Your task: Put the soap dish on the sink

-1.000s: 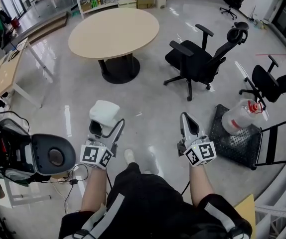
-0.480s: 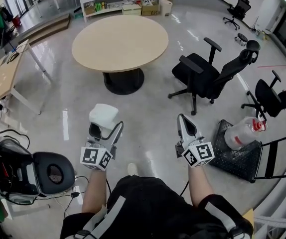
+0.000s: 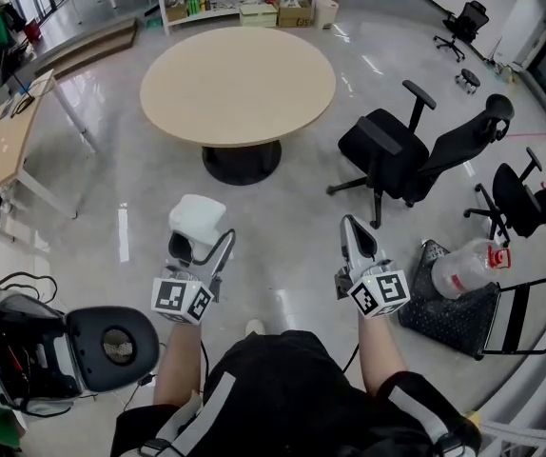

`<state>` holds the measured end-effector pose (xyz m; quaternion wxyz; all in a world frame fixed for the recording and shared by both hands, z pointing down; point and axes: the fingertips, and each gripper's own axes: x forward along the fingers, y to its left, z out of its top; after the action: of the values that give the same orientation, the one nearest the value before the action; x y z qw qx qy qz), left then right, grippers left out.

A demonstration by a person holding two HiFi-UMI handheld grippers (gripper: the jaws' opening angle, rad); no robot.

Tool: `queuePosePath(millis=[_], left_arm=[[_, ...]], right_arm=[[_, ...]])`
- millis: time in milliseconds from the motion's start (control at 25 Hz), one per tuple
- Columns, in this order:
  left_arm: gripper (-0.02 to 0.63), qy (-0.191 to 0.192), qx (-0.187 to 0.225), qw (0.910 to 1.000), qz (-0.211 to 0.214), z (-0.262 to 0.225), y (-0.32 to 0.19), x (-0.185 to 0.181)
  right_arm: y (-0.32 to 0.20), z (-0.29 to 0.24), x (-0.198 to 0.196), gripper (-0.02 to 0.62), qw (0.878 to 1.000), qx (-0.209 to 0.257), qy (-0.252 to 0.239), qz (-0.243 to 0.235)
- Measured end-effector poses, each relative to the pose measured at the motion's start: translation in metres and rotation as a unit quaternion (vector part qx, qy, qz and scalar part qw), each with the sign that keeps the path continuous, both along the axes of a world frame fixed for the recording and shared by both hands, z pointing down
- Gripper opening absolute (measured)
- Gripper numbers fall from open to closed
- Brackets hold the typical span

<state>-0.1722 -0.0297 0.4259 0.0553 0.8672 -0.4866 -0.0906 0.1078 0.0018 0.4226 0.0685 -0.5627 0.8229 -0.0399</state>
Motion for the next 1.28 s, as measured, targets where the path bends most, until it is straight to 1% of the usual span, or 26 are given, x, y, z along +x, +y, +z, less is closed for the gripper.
queuePosePath(millis=[160, 320, 480, 640, 800, 1000, 1280], left_arm=[[0.474, -0.002, -0.003, 1.0000, -0.003, 0.002, -0.026, -0.002], [0.474, 0.008, -0.003, 0.9999, -0.012, 0.001, -0.055, 0.013], [0.474, 0.006, -0.002, 0.9998, -0.017, -0.004, -0.090, 0.024], [0.474, 0.008, 0.002, 0.9996, -0.027, -0.001, -0.129, 0.036], [0.474, 0.016, 0.013, 0.9992, -0.034, 0.004, -0.161, 0.047], [0.474, 0.010, 0.008, 0.9987, -0.049, 0.004, -0.194, 0.061], [0.474, -0.002, 0.009, 0.9981, -0.061, 0.001, -0.234, 0.067]], right_arm=[[-0.027, 0.006, 0.002, 0.006, 1.000, -0.004, 0.003, 0.002], [-0.055, 0.004, 0.015, 0.006, 1.000, -0.001, 0.000, -0.001], [-0.096, 0.005, 0.022, 0.006, 1.000, -0.002, -0.002, -0.016], [-0.144, 0.005, 0.036, 0.006, 1.000, 0.007, 0.002, -0.026], [-0.182, 0.007, 0.048, 0.006, 0.999, 0.009, -0.003, -0.035], [-0.220, 0.013, 0.064, 0.006, 0.999, 0.001, -0.005, -0.050], [-0.263, 0.014, 0.074, 0.006, 0.998, 0.000, -0.014, -0.059]])
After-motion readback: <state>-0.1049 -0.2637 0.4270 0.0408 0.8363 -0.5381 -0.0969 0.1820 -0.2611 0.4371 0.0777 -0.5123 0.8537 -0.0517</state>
